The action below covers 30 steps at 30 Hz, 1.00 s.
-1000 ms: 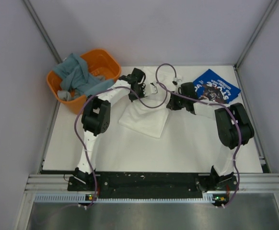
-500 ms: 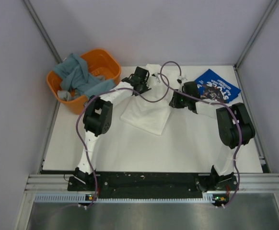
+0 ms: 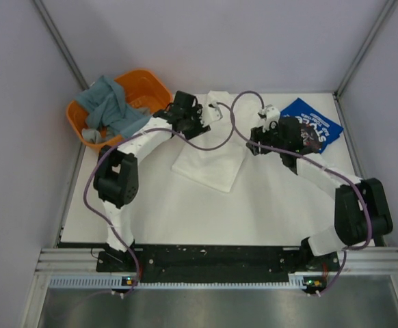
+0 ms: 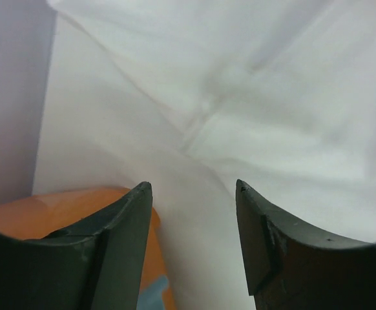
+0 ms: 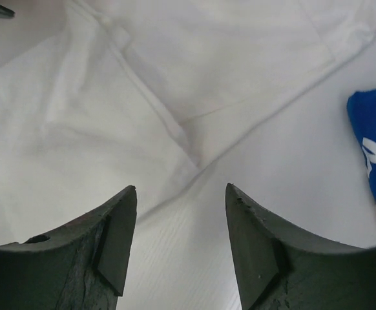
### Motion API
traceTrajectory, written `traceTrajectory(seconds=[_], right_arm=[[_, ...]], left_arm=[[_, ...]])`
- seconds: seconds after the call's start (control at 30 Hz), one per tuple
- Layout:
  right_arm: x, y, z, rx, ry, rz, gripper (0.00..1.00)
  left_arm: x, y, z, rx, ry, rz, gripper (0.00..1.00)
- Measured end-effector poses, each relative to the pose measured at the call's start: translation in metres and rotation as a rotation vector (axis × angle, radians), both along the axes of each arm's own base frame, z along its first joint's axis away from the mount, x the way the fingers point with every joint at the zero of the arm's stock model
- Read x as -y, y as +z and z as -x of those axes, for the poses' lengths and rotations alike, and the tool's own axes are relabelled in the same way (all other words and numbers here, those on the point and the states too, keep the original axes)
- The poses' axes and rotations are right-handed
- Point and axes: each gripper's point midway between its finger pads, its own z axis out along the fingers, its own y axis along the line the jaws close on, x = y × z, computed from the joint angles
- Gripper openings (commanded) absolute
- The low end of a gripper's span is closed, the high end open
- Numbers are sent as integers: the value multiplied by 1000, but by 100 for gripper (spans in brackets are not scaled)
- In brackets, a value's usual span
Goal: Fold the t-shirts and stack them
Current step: Grab one side of the 2/3 rectangular tshirt with both arms
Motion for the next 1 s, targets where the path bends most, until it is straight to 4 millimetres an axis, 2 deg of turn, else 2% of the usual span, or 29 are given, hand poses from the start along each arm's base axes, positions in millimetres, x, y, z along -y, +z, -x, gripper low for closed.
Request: traceTrajectory(seconds=[0.1,0.17,0.23,0.27,0.37,0.4,0.53,0.63,0.7,0.77,0.87,0.93,1.0], right_arm=[[-22,27,32,169,187,91,58],[-48,28,64,266,381,167,60],[-71,15,96,327,561,236,60],[-82,2,117,344,662,274,60],[-94,-39,157,330,863,359,60],[-93,-50,163,318,900,391,60],[-95,-76,166,305,978,501,60],[-96,-93,165,289,1017,577,58],[-102,-93,161,309,1034,612,54],[-108,-93,158,327,1050,640,39],[-111,-97,157,319,1074,679,11],[-110,-100,157,310,1085,699,3],[-108,-101,157,310,1093,714,0]], left_arm=[[-10,7,53,-60,-157,8,59],[-16,7,83,-87,-264,11,59],[-23,0,101,-117,-350,2,60],[-28,-7,107,-134,-388,-6,60],[-45,-39,123,-186,-443,-43,60],[-50,-49,128,-206,-451,-56,60],[-57,-79,142,-272,-504,-103,60],[-59,-87,145,-282,-540,-131,61],[-62,-91,149,-292,-558,-147,61],[-65,-95,155,-312,-569,-163,60],[-71,-99,158,-332,-577,-183,61],[-74,-100,161,-345,-581,-198,61],[-77,-103,163,-353,-580,-211,56]])
